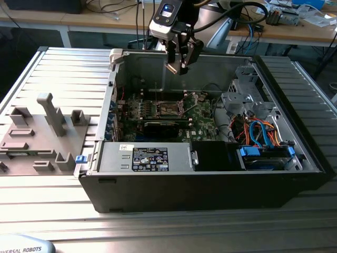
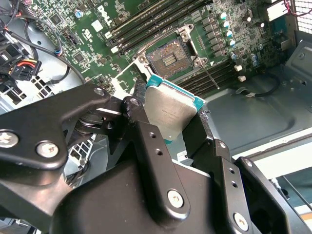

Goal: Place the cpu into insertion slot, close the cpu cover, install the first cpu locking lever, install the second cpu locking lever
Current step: 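Place the cpu into insertion slot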

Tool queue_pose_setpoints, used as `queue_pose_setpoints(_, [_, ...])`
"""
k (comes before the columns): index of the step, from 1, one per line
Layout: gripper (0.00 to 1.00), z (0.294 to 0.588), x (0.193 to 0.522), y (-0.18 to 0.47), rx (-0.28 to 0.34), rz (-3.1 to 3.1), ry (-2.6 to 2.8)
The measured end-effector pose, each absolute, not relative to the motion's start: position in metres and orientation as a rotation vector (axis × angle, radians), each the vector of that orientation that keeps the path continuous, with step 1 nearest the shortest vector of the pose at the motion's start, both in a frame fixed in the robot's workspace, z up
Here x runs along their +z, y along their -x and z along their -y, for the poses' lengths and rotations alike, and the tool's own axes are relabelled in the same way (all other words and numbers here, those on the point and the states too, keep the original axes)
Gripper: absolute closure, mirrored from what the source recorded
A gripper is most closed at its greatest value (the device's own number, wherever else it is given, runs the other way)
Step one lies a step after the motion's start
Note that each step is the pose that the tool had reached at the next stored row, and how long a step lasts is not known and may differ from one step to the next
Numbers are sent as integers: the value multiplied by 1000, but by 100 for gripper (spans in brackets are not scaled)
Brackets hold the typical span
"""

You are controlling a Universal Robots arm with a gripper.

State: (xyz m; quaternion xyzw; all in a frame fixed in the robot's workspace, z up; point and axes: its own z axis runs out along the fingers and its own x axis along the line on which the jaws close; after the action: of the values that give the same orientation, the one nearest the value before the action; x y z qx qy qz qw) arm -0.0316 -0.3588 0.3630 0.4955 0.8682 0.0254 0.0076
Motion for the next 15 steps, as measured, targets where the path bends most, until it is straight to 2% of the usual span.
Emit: queue_pose_setpoints(15, [46,359,363,32,79,-2708,-1561])
